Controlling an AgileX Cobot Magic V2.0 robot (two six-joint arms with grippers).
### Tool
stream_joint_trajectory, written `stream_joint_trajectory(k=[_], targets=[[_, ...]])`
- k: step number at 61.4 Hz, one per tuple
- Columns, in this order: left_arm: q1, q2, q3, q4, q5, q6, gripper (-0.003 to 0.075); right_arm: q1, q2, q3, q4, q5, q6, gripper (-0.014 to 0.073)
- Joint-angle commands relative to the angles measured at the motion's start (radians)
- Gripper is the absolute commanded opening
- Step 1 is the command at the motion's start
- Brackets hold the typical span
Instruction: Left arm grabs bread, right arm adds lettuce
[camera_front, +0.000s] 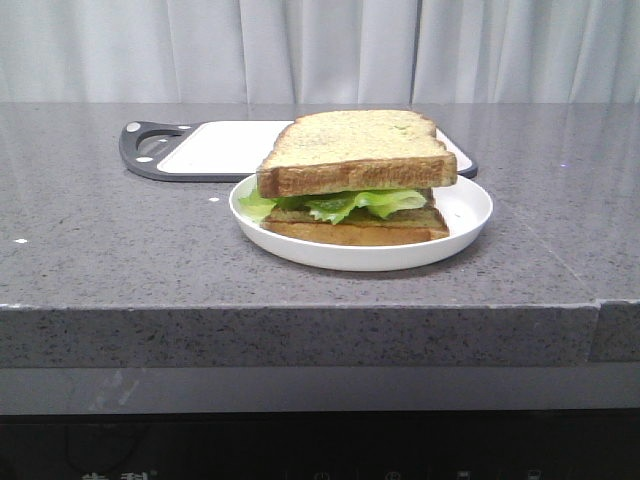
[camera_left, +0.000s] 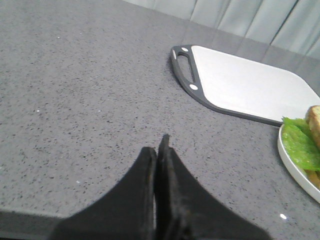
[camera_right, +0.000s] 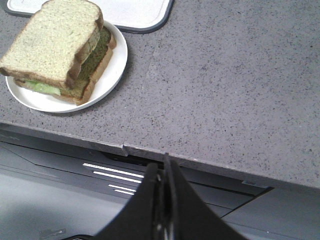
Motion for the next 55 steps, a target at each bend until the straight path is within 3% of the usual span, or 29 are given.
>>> stream_joint_trajectory(k=[1,22,48,55], targets=[[0.031,-0.073,0.057,-0.021,-0.146,-0.009,-0.002,-0.009,0.003,-0.021,-0.01,-0.059,-0.006,-0.0118],[0.049,-0.242,0.307,-0.021,-0.428,-0.009,-0.002,-0.009,0.003,-0.021,-0.01,-0.059,-0.006,-0.0118],[0.049,-0.238,0.304,0.012,-0.416,-0.008,-0.002,-0.009,0.003,-0.021,-0.01,-0.051,-0.006,-0.0118],[0.049,-0.238,0.304,0.014,-0.457,0.075,-0.002,-0.009,0.003,-0.021,-0.01,-0.051,-0.006,-0.0118]])
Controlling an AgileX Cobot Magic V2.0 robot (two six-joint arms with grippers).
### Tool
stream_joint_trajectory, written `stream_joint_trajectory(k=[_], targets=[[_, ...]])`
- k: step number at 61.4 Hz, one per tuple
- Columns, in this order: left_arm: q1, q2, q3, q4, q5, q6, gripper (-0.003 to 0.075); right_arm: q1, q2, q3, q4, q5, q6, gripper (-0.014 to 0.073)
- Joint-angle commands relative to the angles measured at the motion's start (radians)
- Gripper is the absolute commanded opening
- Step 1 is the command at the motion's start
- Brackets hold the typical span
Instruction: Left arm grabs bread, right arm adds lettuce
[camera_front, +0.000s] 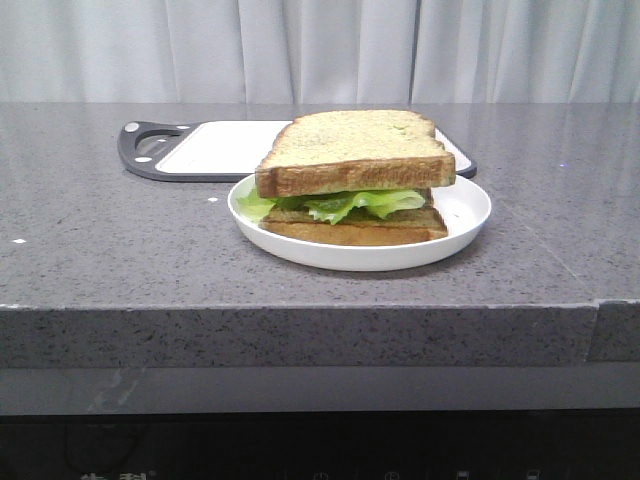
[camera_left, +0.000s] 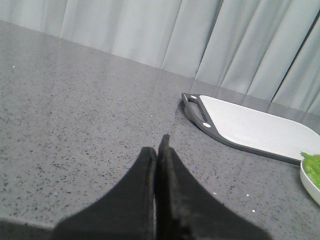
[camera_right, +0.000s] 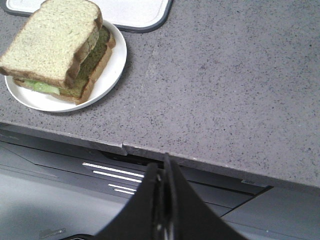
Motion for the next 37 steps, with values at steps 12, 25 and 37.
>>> stream_joint_trajectory(k=[12,25,37], targets=[[0.002,-0.018,0.005,-0.004,-0.205,0.166,-0.002,-0.009,0.005,-0.021,-0.01,-0.054,-0.006,-0.0118],[0.002,-0.018,0.005,-0.004,-0.135,0.166,-0.002,-0.009,0.005,-0.021,-0.01,-0.054,-0.006,-0.0118],[0.002,-0.018,0.005,-0.004,-0.135,0.166,-0.002,-0.009,0.005,-0.021,-0.01,-0.054,-0.006,-0.0118]])
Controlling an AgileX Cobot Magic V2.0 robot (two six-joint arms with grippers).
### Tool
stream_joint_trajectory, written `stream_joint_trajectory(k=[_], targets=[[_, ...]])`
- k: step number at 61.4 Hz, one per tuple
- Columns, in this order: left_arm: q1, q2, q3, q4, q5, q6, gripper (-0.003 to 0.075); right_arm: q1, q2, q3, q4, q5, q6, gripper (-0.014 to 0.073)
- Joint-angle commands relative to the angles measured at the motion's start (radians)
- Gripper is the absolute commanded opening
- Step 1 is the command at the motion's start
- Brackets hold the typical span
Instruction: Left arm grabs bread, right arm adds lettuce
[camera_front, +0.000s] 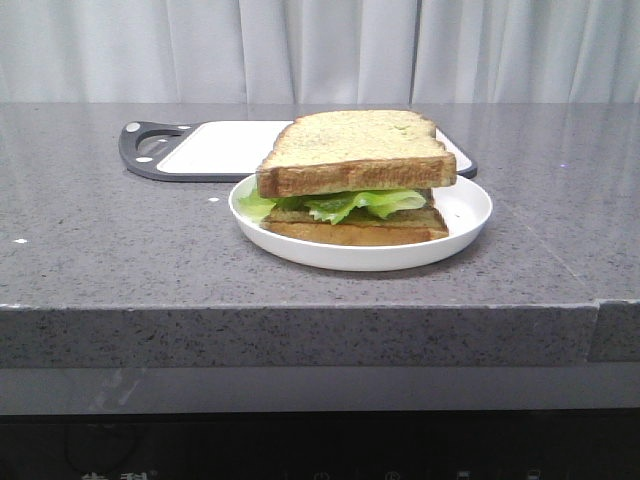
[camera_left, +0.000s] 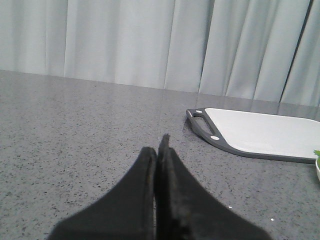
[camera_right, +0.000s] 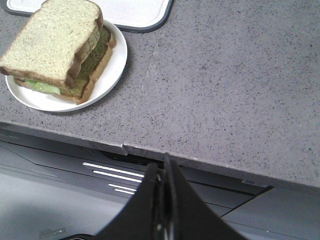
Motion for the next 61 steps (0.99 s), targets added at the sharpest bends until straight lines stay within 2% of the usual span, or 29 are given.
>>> stream_joint_trajectory(k=[1,36,44,52,61], targets=[[0.002,-0.018,0.005,-0.004,-0.069,0.003,-0.002,-0.009,0.005,-0.021,-0.01,-0.054,-0.006,-0.0118],[0.002,-0.018,0.005,-0.004,-0.069,0.003,-0.002,-0.009,0.005,-0.02,-0.036,-0.067,-0.015,-0.0118],[0.002,-0.018,0.005,-0.004,-0.069,0.003,-0.002,-0.027,-0.047,0.07,-0.067,-0.247,-0.017,-0.0118],[0.002,-0.018,0.005,-0.004,-0.069,0.003,-0.002,-0.066,-0.158,0.269,-0.063,-0.536,-0.017,-0.0118],[0.002,-0.018,0.005,-0.004,-0.069,0.003,-0.002,-0.089,-0.327,0.522,-0.051,-0.767,-0.017,-0.0118]])
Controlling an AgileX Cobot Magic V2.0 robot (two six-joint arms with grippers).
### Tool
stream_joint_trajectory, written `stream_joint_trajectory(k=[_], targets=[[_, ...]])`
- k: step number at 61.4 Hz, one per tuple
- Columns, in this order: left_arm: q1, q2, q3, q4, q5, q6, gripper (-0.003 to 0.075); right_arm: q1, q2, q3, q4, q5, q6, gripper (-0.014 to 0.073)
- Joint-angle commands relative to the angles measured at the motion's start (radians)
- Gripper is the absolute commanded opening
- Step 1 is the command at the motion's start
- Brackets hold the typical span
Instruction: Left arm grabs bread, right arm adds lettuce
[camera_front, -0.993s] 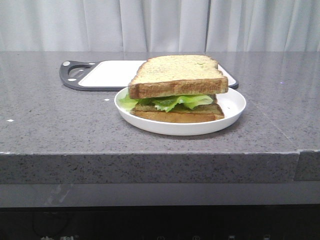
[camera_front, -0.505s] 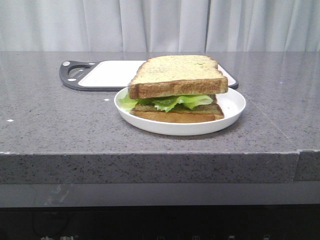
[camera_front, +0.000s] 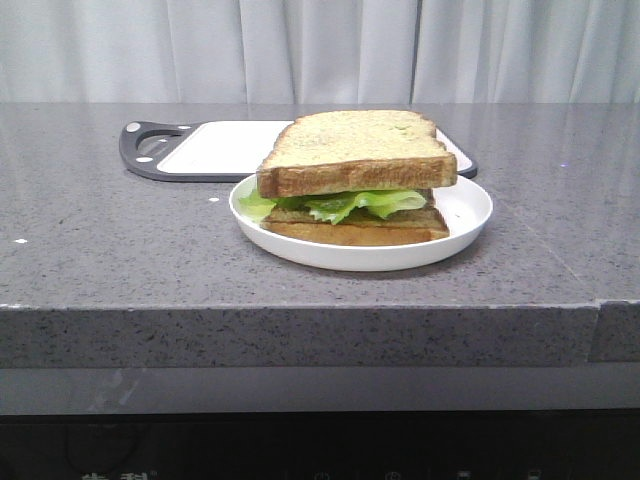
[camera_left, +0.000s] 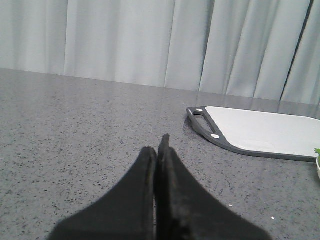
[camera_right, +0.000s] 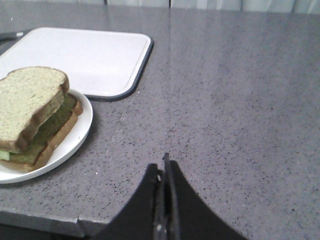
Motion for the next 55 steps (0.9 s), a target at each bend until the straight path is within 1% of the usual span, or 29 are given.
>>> stream_joint_trajectory(k=[1,6,16,31,34,55], targets=[[0.002,-0.018,0.005,-0.004,-0.073,0.003,-0.002,-0.017,-0.078,0.094,-0.001,-0.212,-0.01,-0.0118],[0.002,-0.018,0.005,-0.004,-0.073,0.003,-0.002,-0.031,-0.169,0.197,-0.001,-0.276,-0.01,-0.0118],[0.002,-0.018,0.005,-0.004,-0.073,0.003,-0.002,-0.05,-0.261,0.342,-0.001,-0.368,-0.009,-0.0118],[0.002,-0.018,0.005,-0.004,-0.073,0.003,-0.002,-0.054,-0.311,0.473,-0.001,-0.52,-0.009,-0.0118],[0.002,-0.018,0.005,-0.004,-0.073,0.003,-0.002,-0.054,-0.319,0.488,-0.001,-0.541,-0.009,-0.0118],[0.002,-0.018,0.005,-0.004,-0.073,0.003,-0.002,-0.054,-0.319,0.486,-0.001,-0.526,-0.009,-0.0118]])
